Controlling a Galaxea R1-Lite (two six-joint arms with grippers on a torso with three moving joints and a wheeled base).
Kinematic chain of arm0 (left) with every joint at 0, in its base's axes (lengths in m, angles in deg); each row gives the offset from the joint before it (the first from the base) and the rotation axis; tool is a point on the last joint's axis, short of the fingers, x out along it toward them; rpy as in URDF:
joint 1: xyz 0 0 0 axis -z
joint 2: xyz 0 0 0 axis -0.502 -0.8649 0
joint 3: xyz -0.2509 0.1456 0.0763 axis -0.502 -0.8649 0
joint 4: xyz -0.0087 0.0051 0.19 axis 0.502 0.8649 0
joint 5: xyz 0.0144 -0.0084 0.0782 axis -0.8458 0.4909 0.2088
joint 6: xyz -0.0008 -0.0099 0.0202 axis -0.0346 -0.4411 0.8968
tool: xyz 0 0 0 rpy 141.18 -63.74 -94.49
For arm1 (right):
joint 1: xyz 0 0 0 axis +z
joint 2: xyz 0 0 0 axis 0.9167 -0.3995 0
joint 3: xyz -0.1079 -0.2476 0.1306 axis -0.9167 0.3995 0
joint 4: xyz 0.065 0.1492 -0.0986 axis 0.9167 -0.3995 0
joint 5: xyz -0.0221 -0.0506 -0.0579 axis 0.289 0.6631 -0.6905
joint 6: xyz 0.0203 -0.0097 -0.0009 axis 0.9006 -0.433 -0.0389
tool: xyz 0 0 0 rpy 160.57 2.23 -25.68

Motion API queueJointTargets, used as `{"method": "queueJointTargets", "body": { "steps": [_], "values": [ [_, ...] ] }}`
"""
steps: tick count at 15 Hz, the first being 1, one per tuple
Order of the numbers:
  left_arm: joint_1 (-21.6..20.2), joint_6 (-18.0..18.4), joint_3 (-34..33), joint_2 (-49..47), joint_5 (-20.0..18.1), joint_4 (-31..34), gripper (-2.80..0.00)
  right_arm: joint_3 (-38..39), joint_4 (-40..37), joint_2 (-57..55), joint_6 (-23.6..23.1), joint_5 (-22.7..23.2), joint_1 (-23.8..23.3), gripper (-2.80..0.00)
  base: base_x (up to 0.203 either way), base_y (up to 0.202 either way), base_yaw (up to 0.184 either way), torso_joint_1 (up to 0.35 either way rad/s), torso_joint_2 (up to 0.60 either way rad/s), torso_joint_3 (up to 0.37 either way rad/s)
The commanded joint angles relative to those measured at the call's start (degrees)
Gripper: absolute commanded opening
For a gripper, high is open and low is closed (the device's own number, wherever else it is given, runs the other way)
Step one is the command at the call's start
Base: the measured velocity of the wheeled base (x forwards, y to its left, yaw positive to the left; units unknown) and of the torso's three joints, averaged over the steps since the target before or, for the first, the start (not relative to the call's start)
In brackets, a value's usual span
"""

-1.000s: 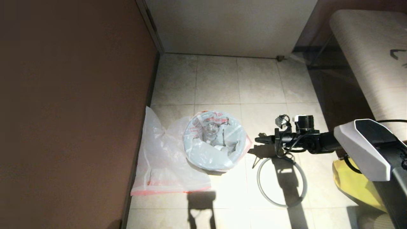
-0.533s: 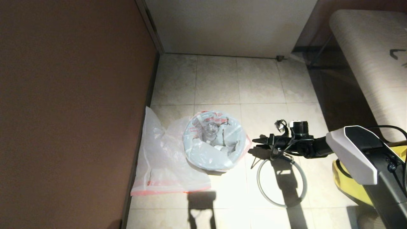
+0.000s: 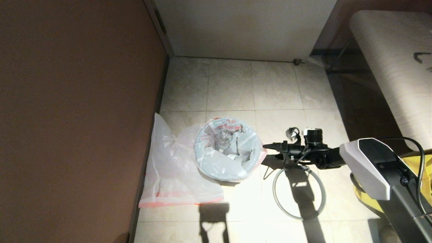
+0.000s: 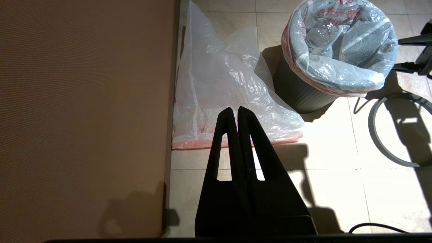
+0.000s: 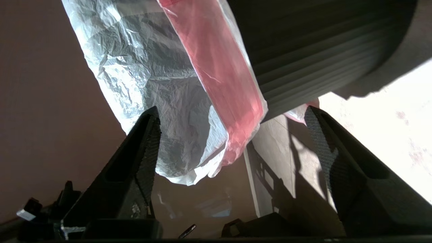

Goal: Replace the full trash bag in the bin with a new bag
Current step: Place the trash bag on the floor

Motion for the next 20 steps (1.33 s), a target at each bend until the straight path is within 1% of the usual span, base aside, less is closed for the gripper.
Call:
{"method": "queueJointTargets", "body": {
  "steps": [1, 4, 6, 7, 8, 10, 11, 12, 14, 15, 20],
  "values": [
    [-0.02, -0.01, 0.01, 0.01, 0.03, -0.01, -2.8, -0.06, 4.62, -2.4, 1.08, 0.63, 0.89, 0.0, 0.0, 0.0, 0.0, 0.0, 0.0, 0.0],
    [-0.02, -0.01, 0.01, 0.01, 0.03, -0.01, -2.8, -0.06, 12.06, -4.8, 4.19, 1.11, 2.03, 0.0, 0.0, 0.0, 0.0, 0.0, 0.0, 0.0],
    [-0.02, -0.01, 0.01, 0.01, 0.03, -0.01, -2.8, -0.06, 15.47, -5.53, 7.35, 1.59, 2.35, 0.0, 0.0, 0.0, 0.0, 0.0, 0.0, 0.0],
    [-0.02, -0.01, 0.01, 0.01, 0.03, -0.01, -2.8, -0.08, 18.43, -6.27, 9.35, 1.67, 2.39, 0.0, 0.0, 0.0, 0.0, 0.0, 0.0, 0.0],
    [-0.02, -0.01, 0.01, 0.01, 0.03, -0.01, -2.8, -0.13, 21.9, -7.01, 11.62, 1.69, 2.42, 0.0, 0.0, 0.0, 0.0, 0.0, 0.0, 0.0],
    [-0.02, -0.01, 0.01, 0.01, 0.03, -0.01, -2.8, -0.34, 30.38, -8.49, 19.57, 1.69, 2.54, 0.0, 0.0, 0.0, 0.0, 0.0, 0.0, 0.0],
    [-0.02, -0.01, 0.01, 0.01, 0.03, -0.01, -2.8, -0.39, 34.46, -9.2, 23.0, 1.69, 2.56, -2.8, 0.0, 0.0, 0.0, 0.0, 0.0, 0.0],
    [-0.02, -0.01, 0.01, 0.01, 0.03, -0.01, -2.8, -0.41, 38.79, -9.91, 26.42, 1.69, 2.57, -2.8, 0.0, 0.0, 0.0, 0.0, 0.0, 0.0],
    [-0.02, -0.01, 0.01, 0.01, 0.03, -0.01, -2.8, -0.56, 43.54, -10.33, 33.07, 1.76, 2.5, -2.8, 0.0, 0.0, 0.0, 0.0, 0.0, 0.0],
    [-0.02, -0.01, 0.01, 0.01, 0.03, -0.01, -2.8, -0.68, 44.1, -10.32, 33.83, 1.78, 2.49, -2.8, 0.0, 0.0, 0.0, 0.0, 0.0, 0.0],
    [-0.02, -0.01, 0.01, 0.01, 0.03, -0.01, -2.8, -0.68, 44.1, -10.89, 34.1, 1.87, 2.93, -2.8, 0.0, 0.0, 0.0, 0.0, 0.0, 0.0]
  ]
}}
